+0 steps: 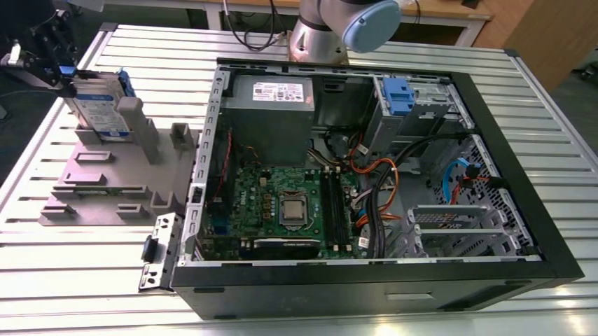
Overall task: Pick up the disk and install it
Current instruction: 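Pick up the disk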
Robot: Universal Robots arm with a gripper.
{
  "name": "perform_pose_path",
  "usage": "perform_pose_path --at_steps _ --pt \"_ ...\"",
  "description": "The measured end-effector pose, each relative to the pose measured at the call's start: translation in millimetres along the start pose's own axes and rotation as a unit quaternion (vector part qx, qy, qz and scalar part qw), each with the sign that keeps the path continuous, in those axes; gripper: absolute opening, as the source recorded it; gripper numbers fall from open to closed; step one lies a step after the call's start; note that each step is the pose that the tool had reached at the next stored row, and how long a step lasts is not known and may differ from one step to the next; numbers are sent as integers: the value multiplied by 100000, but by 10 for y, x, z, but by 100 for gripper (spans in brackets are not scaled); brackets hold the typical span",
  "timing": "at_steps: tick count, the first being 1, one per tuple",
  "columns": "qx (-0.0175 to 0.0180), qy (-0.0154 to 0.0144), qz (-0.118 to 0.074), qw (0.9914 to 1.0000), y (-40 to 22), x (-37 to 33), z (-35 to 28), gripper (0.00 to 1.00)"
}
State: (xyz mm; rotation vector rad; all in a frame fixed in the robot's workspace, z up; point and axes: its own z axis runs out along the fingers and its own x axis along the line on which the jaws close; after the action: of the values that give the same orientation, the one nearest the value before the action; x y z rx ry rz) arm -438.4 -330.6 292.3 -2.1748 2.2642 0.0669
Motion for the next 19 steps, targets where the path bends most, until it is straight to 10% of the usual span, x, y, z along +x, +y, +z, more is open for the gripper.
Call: perform_pose_path --at_steps 19 --pt "18 -5 526 99999 -6 12 27 40"
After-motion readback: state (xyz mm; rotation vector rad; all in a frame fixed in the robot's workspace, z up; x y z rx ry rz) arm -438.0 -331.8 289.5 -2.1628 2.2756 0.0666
